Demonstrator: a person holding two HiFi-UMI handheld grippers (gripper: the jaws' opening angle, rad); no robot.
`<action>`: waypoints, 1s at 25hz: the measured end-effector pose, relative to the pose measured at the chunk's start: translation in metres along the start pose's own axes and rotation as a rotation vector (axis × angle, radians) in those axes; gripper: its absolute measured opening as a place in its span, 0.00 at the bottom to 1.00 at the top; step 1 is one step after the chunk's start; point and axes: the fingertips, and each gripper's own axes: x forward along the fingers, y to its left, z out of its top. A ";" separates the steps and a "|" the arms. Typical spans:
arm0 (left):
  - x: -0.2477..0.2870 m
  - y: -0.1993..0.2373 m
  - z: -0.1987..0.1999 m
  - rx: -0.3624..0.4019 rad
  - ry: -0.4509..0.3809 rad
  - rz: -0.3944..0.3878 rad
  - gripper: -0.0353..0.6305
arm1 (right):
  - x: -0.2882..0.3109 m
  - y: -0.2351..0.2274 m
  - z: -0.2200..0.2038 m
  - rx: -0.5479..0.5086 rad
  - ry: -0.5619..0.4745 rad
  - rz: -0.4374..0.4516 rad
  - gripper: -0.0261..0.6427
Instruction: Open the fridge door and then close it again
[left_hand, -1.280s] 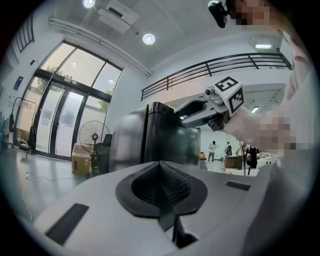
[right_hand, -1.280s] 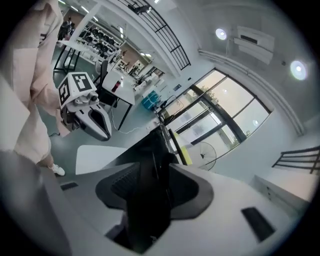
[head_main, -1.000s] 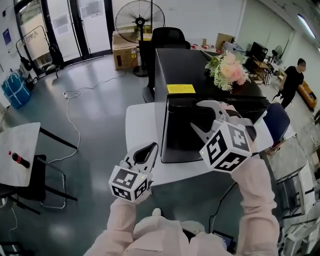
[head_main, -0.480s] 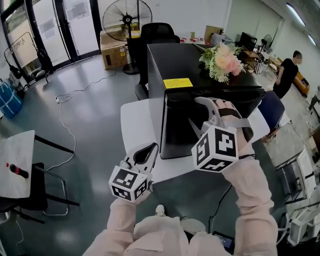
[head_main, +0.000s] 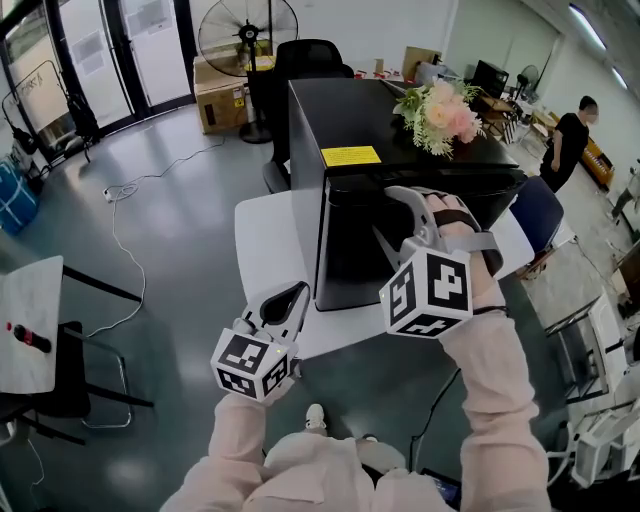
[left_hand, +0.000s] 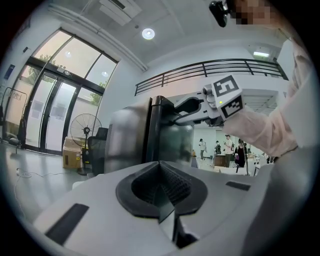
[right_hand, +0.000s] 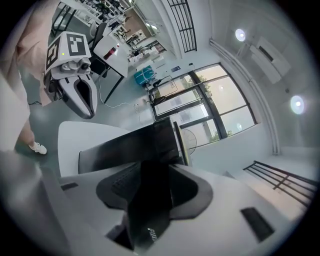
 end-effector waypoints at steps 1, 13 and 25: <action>-0.002 0.000 -0.001 -0.001 0.002 0.007 0.07 | 0.000 0.000 0.000 -0.003 0.004 -0.003 0.30; -0.008 -0.018 -0.012 -0.019 0.001 0.110 0.07 | -0.005 0.001 -0.002 -0.044 -0.045 -0.071 0.28; -0.026 -0.058 -0.020 -0.065 -0.033 0.196 0.07 | -0.081 0.034 -0.013 -0.103 -0.166 -0.037 0.31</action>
